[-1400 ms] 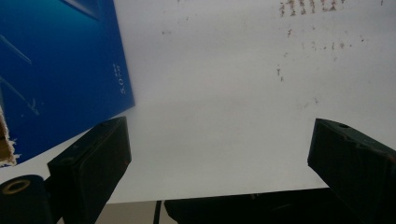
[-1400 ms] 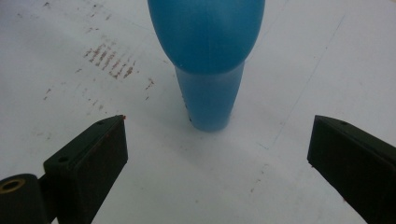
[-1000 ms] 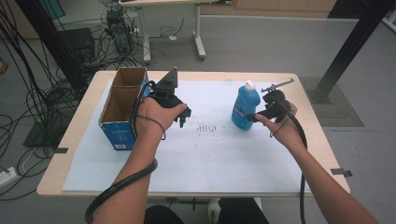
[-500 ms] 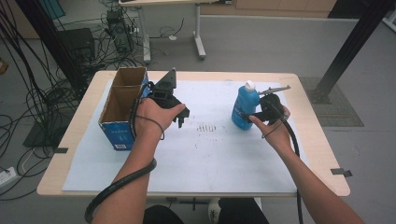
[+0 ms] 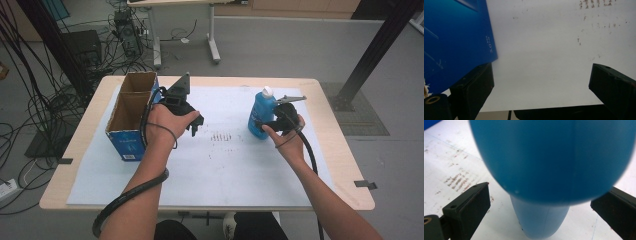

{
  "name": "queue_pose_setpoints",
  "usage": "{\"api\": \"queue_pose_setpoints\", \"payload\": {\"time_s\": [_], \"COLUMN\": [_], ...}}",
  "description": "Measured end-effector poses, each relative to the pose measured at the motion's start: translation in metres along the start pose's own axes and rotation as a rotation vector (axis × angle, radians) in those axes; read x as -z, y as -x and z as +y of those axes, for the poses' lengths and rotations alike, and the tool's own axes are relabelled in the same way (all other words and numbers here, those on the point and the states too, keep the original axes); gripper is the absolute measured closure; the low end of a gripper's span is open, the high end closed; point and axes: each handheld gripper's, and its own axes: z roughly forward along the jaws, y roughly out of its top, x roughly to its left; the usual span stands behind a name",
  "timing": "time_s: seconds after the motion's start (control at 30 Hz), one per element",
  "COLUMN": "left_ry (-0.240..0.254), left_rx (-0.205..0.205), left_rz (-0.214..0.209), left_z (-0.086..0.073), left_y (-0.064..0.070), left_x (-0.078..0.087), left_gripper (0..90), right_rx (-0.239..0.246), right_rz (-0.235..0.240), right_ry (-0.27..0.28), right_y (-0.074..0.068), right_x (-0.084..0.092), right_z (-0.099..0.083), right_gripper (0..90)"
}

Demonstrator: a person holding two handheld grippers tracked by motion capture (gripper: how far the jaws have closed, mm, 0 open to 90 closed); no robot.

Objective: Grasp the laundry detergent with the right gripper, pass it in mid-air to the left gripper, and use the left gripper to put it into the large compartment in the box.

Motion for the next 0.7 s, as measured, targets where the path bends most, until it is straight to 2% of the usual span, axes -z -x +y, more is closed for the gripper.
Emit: {"api": "queue_pose_setpoints", "payload": {"time_s": [0.3,0.7], "left_ry": [-0.003,0.000], "left_rx": [0.000,0.000], "left_rz": [0.001,0.002], "left_z": [0.0010,0.0017], "left_y": [0.0005,0.0021], "left_x": [-0.0013,0.0007], "left_gripper": [6.4,6.4], "right_rx": [0.012,0.021], "right_rz": [-0.006,-0.009], "right_ry": [-0.001,0.023], "right_y": [-0.0020,-0.0034], "right_x": [-0.0066,-0.0078], "right_z": [-0.0050,-0.0042], "right_gripper": [2.5,2.3]}}
